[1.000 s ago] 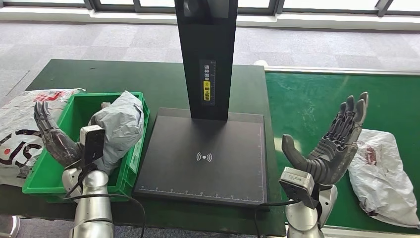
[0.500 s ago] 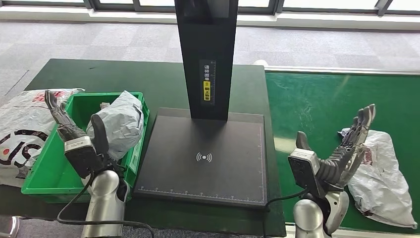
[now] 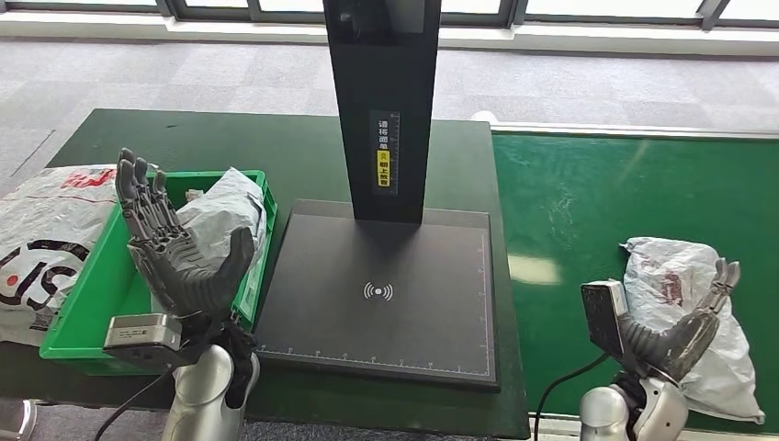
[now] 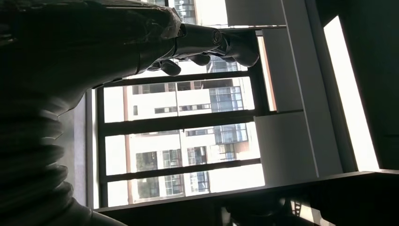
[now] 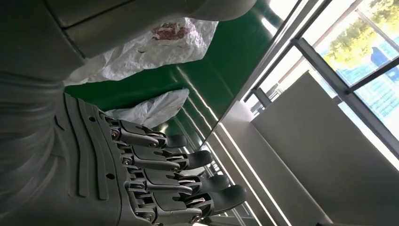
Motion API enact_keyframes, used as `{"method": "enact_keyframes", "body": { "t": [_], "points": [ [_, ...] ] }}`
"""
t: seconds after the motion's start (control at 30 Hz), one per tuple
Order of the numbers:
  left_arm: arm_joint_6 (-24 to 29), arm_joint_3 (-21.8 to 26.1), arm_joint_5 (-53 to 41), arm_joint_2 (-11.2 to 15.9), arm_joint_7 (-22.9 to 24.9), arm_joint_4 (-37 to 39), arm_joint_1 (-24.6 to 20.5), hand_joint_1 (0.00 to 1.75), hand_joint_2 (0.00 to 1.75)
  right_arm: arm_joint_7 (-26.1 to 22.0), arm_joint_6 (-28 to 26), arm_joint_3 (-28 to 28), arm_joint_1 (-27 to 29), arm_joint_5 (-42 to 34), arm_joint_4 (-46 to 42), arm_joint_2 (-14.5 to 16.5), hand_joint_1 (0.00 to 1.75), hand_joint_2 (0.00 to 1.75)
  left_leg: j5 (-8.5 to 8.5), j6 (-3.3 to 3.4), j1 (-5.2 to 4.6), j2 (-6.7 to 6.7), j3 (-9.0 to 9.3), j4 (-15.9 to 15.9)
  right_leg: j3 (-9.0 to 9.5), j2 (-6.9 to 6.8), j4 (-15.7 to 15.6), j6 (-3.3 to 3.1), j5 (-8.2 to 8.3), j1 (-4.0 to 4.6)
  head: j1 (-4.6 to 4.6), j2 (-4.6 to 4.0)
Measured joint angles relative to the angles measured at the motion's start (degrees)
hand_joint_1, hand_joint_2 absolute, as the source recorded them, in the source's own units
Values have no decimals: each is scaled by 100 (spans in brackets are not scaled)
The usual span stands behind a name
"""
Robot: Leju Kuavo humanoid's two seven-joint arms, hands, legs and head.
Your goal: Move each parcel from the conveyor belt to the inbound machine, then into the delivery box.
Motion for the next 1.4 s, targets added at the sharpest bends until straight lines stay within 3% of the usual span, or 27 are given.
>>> {"method": "enact_keyframes", "body": {
  "t": [0.2,0.37,0.53,0.73,1.2,1.4],
  "points": [
    [-191,-123,11,25,48,-35,168,0,175,495,0,-435,-250,671,389,7,0,175,0,0,-2,5,5,0,0,6,-2,0,0,-1,0,0],
    [-267,-226,99,61,23,4,385,0,175,642,0,-1195,-631,1022,1166,-38,0,175,2,3,-3,3,48,2,0,3,-3,-1,2,-2,0,0],
    [-273,-231,108,66,14,32,419,0,175,666,-2,-1478,-779,1063,1549,-82,0,175,2,2,-2,5,39,1,0,5,-3,-1,2,-1,0,0],
    [-328,-231,104,66,19,43,430,0,175,1076,-2,-1587,-897,1228,1963,-202,0,175,2,2,-2,5,6,0,2,4,-3,-1,1,-1,0,0],
    [-275,-232,59,81,21,-31,760,0,175,1744,-4,-1685,-1481,1751,3396,-909,0,175,1,3,-2,9,4,1,1,8,-3,-1,2,-2,0,0],
    [-297,-232,-38,81,84,-163,861,0,175,2472,-4,-1419,-1744,1793,4258,-1199,0,175,1,3,-2,8,5,1,4,7,-3,-1,2,-2,0,0]
  ]
}}
